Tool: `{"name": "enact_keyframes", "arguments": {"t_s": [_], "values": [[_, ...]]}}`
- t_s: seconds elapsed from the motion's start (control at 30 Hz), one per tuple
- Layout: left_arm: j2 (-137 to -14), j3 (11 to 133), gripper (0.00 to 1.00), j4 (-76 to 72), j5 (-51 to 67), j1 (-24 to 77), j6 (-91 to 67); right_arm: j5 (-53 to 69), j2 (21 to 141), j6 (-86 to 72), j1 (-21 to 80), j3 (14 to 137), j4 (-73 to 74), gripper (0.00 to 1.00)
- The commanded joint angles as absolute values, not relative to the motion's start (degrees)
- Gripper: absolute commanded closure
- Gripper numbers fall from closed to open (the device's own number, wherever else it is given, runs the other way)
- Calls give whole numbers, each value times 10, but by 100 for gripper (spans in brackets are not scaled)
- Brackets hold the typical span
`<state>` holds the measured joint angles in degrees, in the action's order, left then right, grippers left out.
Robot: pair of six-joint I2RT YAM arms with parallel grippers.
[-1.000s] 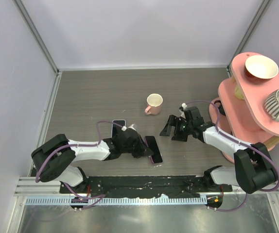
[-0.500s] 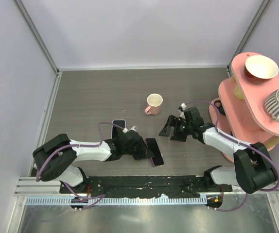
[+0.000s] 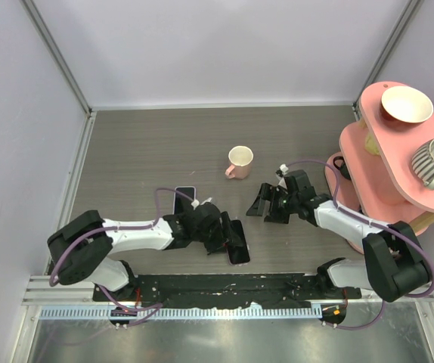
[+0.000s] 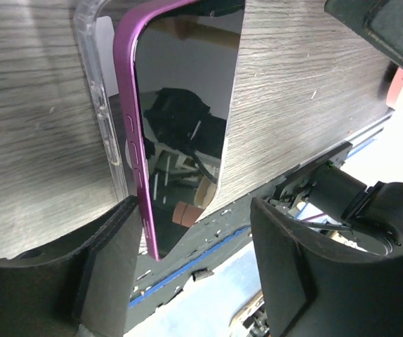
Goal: Put the phone into the phone case
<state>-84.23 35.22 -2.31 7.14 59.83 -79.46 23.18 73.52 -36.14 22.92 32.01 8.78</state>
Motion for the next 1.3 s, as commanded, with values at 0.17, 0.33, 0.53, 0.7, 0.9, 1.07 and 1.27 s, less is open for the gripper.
{"name": "enact_keyframes", "arguments": {"t_s": [0.17, 0.33, 0.53, 0.7, 0.9, 1.07, 1.27], "values": [[-758, 431, 27, 220, -11, 601, -701, 246, 737, -360, 241, 306, 62, 16], [-741, 453, 36, 247, -75, 599, -652, 258, 734, -384, 251, 293, 35, 16], [-757, 425, 63, 159, -36, 548, -624, 262, 727, -429, 283, 258, -34, 17], [-782, 432, 72, 131, -48, 534, -578, 228, 706, -446, 303, 223, -54, 18], [-859, 484, 75, 151, -68, 527, -544, 245, 723, -462, 309, 200, -117, 19], [-894, 506, 77, 135, -54, 527, -540, 260, 739, -467, 310, 193, -160, 20], [-898, 487, 79, 97, -33, 527, -552, 261, 758, -468, 310, 194, -179, 21]]}}
